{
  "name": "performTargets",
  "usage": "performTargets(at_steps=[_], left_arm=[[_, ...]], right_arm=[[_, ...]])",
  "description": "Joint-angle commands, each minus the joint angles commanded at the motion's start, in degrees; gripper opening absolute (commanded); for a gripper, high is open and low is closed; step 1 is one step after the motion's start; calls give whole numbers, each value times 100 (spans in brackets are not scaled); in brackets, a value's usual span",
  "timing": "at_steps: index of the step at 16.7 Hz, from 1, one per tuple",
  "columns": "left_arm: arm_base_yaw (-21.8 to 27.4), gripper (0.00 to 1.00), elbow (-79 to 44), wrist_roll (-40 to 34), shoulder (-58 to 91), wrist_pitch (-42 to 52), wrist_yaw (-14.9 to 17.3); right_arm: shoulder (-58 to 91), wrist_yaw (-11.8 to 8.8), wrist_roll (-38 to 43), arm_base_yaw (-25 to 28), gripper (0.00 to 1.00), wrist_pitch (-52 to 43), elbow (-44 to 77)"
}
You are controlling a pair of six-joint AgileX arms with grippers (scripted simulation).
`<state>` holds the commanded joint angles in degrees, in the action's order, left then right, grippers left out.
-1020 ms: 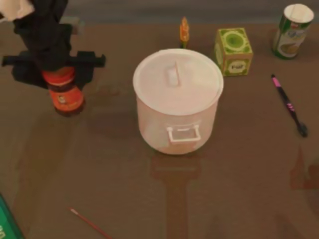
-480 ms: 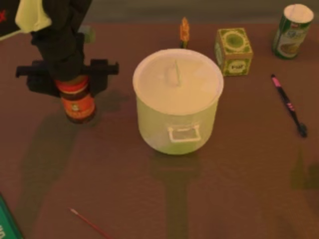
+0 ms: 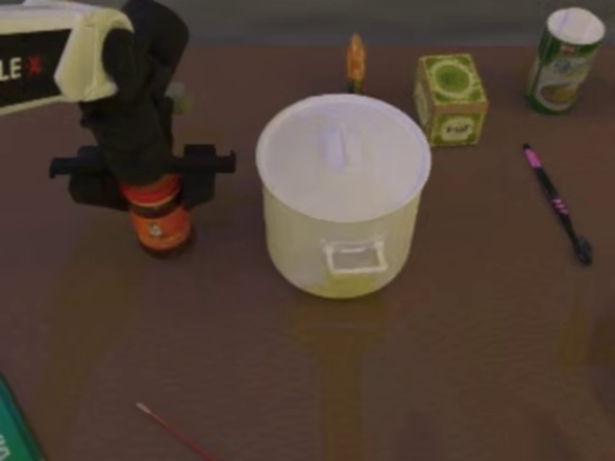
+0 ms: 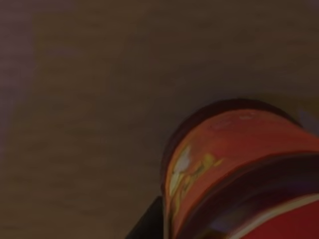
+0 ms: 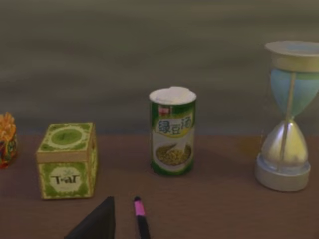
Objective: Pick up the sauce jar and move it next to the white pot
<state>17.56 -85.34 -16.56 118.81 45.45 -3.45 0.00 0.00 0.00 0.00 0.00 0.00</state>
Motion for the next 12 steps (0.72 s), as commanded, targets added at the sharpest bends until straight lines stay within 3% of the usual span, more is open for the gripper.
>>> performTargets(at_steps=[3, 12], left_arm=[[-1, 0, 4, 0, 3, -7, 0], [-1, 68, 4, 0, 3, -7, 0]], right_arm=[[0, 0, 0, 0, 100, 0, 0], [0, 0, 0, 0, 100, 0, 0]])
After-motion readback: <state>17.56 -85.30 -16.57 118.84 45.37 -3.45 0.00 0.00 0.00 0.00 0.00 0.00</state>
